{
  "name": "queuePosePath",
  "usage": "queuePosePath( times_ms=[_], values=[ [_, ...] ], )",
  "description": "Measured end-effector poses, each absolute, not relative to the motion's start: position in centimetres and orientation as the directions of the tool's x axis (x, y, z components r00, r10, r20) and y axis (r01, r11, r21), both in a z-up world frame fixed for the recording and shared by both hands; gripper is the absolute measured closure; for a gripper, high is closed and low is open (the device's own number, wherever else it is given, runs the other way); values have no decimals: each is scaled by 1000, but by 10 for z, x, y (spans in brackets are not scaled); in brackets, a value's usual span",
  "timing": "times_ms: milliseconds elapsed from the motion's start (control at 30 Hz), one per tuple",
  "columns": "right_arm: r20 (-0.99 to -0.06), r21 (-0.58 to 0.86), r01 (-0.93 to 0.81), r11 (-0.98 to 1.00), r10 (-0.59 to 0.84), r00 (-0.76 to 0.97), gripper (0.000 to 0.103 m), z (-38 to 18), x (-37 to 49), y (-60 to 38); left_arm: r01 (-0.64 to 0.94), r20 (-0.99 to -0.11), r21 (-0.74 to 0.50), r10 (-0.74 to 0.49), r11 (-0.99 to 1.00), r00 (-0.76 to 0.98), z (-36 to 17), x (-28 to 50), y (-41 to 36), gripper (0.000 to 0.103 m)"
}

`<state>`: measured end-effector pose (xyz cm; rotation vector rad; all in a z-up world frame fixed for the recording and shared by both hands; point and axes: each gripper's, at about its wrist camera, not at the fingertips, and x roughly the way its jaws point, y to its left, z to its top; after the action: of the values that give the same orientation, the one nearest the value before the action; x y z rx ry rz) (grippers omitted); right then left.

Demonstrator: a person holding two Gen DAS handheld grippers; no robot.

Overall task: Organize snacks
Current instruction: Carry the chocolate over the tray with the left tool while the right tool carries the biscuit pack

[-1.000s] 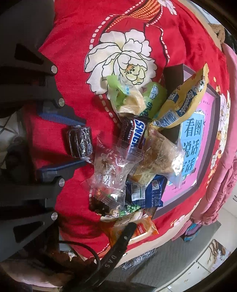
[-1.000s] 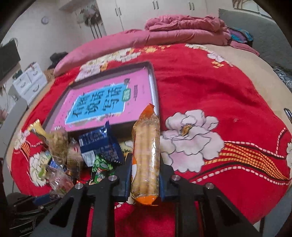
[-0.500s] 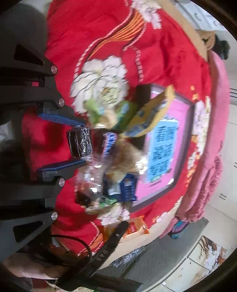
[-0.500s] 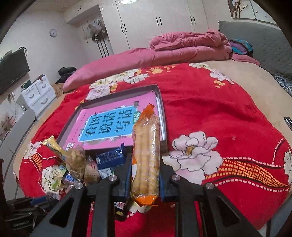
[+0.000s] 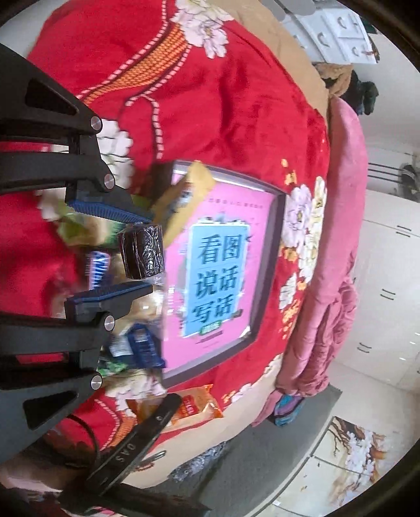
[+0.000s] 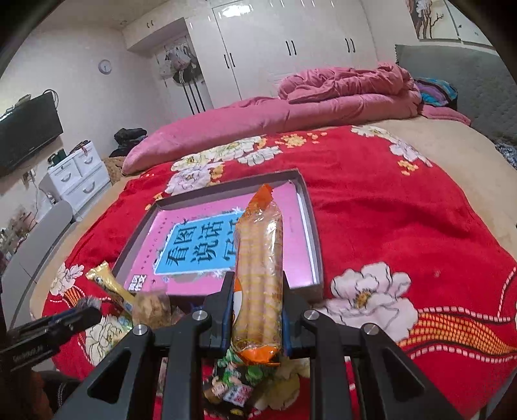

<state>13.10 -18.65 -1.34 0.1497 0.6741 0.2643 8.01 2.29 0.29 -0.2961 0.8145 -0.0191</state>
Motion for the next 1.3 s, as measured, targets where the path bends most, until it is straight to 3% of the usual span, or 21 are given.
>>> queuePosePath(
  times_ms=[433, 667, 1300],
  values=[
    [-602, 228, -180, 957, 283, 747, 80, -20, 157, -184, -128, -695, -281, -110, 951, 710, 4, 123, 35, 65],
    [-602, 232, -168, 958, 277, 749, 79, -23, 172, -183, -104, -691, -224, -83, 969, 718, -1, 144, 27, 65],
    [-669, 232, -133, 964, 257, 697, 80, -47, 212, -176, -62, -735, -184, -95, 981, 671, -24, 188, 10, 65]
  ],
)
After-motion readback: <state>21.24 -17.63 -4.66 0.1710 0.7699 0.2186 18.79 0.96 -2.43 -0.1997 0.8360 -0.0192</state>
